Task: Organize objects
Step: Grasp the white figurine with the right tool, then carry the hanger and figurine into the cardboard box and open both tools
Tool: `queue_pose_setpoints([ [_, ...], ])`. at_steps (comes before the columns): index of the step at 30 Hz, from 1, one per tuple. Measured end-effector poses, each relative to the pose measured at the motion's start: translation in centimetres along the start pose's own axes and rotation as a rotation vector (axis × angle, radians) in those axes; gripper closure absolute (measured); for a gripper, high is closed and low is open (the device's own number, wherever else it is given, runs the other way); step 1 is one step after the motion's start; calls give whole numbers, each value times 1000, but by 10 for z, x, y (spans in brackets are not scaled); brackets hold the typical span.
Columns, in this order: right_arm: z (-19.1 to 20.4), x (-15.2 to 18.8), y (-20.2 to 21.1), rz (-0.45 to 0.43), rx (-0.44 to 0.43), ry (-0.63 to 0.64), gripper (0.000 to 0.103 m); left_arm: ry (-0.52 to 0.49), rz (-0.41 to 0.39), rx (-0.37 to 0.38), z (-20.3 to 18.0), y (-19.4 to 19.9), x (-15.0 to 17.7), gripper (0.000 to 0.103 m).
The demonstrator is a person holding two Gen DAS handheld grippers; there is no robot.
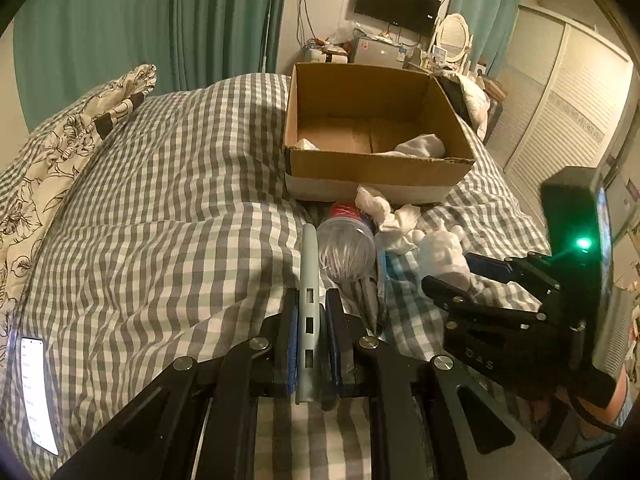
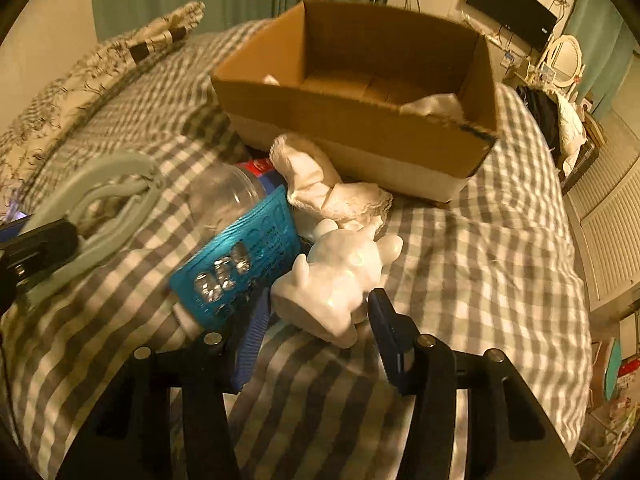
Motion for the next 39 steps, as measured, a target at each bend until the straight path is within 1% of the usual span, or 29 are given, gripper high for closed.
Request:
queue_pose_setpoints([
  [5, -2, 3, 31, -56, -13, -11, 53, 6, -34, 8, -7, 21, -5, 91],
  [8, -2, -2, 54, -104, -15, -6, 53, -1, -62, 17, -14, 35, -13, 91],
  [12, -8, -9, 91, -179, -9, 6, 53, -15, -103, 42, -27, 49, -37, 91],
  [15, -11, -26, 116, -240, 3, 17, 53, -41, -139, 55, -39, 59, -62, 91],
  [19, -24, -53, 144, -318, 14, 18, 53, -81, -179, 48, -52, 64, -94, 91],
  [24, -36, -89, 161, -389, 37, 28, 53, -92, -207, 49, -57, 55, -132, 91],
  [27, -43, -112, 160, -411, 29, 28, 53, -95, -200, 21, -54, 33, -155, 91],
  [30, -51, -134, 149, -419, 24, 24, 53, -96, -190, 6, -50, 11, -171, 91],
  [35, -66, -167, 113, -408, 22, 5, 53, -95, -183, 11, -43, -36, -198, 91],
  [39, -78, -194, 69, -371, 15, -13, 53, -95, -149, 18, -38, -78, -211, 91],
])
Point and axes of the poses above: each gripper's, at about its wrist camera, not at the fingertips, and y roughly against the way its jaws point, z to its left, x to its underside, the point moved 1 cm from there along -y, roughly the way its jaws point, and after that the axes turned 2 degrees about -z, right-handed, at the moved point
